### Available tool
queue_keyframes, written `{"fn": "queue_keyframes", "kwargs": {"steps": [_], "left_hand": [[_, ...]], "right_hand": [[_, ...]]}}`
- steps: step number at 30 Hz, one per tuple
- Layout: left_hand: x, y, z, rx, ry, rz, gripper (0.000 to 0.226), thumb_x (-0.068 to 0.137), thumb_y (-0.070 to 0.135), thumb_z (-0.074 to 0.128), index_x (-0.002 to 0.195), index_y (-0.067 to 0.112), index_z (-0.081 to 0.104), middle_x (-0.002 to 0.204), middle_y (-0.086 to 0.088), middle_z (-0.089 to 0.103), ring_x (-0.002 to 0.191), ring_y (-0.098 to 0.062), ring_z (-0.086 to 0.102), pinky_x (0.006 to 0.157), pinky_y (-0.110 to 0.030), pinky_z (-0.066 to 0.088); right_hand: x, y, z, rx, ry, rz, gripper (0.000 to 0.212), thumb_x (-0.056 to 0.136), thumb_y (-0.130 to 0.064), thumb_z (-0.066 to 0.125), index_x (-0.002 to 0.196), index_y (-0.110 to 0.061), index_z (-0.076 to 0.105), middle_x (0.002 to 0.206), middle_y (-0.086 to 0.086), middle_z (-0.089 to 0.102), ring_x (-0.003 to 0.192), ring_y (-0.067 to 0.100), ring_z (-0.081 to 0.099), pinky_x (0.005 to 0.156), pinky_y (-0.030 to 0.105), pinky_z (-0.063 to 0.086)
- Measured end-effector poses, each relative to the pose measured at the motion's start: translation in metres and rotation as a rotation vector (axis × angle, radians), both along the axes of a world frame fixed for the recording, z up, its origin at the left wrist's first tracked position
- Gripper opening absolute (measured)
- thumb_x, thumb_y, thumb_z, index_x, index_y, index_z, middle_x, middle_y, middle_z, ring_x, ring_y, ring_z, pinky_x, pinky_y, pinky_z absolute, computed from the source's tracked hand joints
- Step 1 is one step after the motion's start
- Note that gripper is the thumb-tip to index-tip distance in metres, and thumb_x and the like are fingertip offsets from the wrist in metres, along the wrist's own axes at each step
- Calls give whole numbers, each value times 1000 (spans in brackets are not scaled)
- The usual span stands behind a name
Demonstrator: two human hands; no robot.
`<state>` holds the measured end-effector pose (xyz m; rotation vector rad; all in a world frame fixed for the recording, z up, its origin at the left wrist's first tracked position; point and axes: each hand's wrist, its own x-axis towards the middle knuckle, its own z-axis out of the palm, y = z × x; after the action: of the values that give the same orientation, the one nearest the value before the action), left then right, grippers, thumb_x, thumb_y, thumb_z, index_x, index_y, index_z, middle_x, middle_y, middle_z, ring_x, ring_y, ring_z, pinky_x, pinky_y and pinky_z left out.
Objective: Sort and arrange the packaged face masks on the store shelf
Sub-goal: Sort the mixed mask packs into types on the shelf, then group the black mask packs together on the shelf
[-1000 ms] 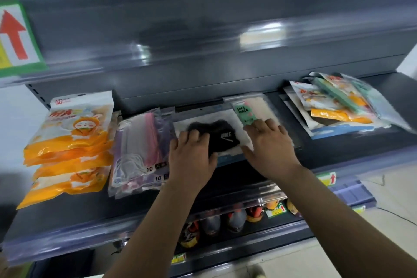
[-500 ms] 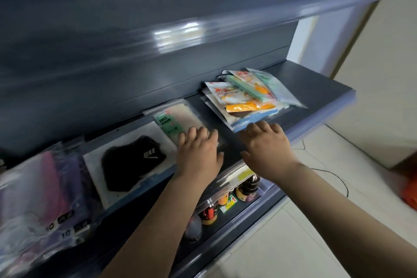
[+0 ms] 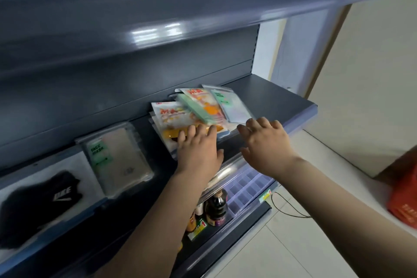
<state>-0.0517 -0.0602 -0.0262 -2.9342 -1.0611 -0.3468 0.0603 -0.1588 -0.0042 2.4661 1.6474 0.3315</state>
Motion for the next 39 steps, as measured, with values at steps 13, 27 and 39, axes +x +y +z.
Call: {"fn": "queue_keyframes", "kwargs": {"steps": [13, 27, 39], "left_hand": [[90, 5, -10, -42, 55, -1, 55, 92, 44, 47, 138, 19, 33, 145, -6, 36, 134, -26, 27, 106, -41, 23], [140, 52, -14, -103, 24, 145, 63, 92, 47, 44, 145, 23, 23, 148, -1, 30, 137, -25, 20, 109, -41, 21], [142, 66, -22, -155, -50, 406, 51, 91, 42, 49, 133, 17, 40, 144, -5, 34, 128, -28, 33, 103, -41, 34]], "right_hand": [[83, 2, -12, -8, 111, 12, 50, 94, -35, 44, 141, -19, 34, 140, 5, 40, 126, 26, 40, 102, 38, 35], [170, 70, -33, 18, 220, 120, 50, 96, -47, 37, 139, -21, 38, 138, 2, 44, 126, 25, 42, 102, 37, 35], [201, 110, -53, -62, 529, 97, 66, 84, -69, 42, 122, -15, 48, 121, 8, 59, 117, 29, 45, 91, 36, 41]]}}
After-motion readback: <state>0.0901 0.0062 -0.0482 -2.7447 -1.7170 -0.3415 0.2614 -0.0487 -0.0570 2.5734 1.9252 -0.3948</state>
